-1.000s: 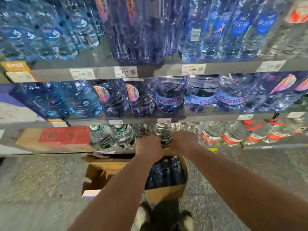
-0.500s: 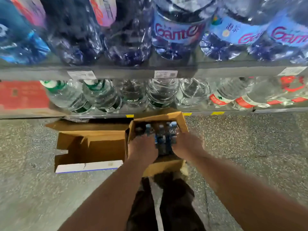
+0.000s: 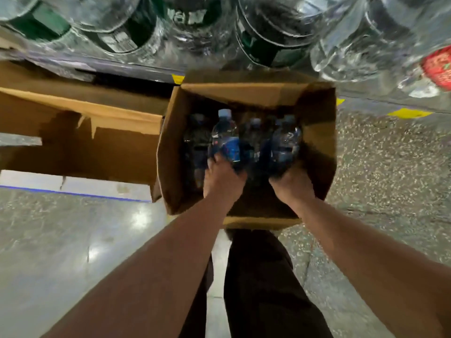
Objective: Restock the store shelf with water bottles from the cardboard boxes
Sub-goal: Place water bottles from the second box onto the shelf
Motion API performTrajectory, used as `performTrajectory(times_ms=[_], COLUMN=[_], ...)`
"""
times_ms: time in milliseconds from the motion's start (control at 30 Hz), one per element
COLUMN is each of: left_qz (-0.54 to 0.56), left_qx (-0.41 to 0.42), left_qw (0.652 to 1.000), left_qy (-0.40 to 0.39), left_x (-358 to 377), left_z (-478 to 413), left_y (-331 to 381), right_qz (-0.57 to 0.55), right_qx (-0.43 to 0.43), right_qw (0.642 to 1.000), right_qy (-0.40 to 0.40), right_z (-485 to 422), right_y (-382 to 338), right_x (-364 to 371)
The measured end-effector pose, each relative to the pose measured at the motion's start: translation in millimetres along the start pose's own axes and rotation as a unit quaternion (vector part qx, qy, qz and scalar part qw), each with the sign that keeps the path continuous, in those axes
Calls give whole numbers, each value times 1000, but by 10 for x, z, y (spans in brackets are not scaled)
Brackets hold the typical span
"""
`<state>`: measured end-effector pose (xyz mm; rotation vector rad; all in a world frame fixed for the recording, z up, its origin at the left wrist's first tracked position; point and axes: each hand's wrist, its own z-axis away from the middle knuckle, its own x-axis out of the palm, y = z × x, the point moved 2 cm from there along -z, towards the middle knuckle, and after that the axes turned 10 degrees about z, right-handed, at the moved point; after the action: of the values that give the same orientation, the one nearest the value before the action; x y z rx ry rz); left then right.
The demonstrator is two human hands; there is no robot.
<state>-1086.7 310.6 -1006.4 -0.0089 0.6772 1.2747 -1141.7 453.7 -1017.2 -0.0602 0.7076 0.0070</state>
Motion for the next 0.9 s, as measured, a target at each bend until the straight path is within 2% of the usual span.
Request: performTrajectory(times_ms=[133, 200, 267, 367, 467, 600, 900], left_qz=[6, -12, 8, 109, 155, 192, 215], left_qx=[-59, -64, -70, -135, -179, -191, -162], left_qw=[997, 996, 997, 985, 971, 963, 963], left_qy=[50, 63, 43, -11, -26, 9, 2], left_x=[49, 99, 193, 348, 453, 513, 528], left_z=[-229, -288, -332, -407, -459, -481, -551], left_y=[-56, -42, -39, -100, -103, -36, -97], right_qz=[-141, -241, -333, -329, -337, -343, -342], right_qx=[66, 103, 125, 116, 141, 122, 131], right_qw=[988, 965, 933, 937, 930, 931, 930], right_qy=[10, -22, -52, -37, -37, -5, -3], right_z=[-191, -295, -355, -428, -463, -543, -620], right_y=[-18, -15, -47, -33, -16, -67, -75], right_x=[134, 221, 310, 426, 453, 434, 500])
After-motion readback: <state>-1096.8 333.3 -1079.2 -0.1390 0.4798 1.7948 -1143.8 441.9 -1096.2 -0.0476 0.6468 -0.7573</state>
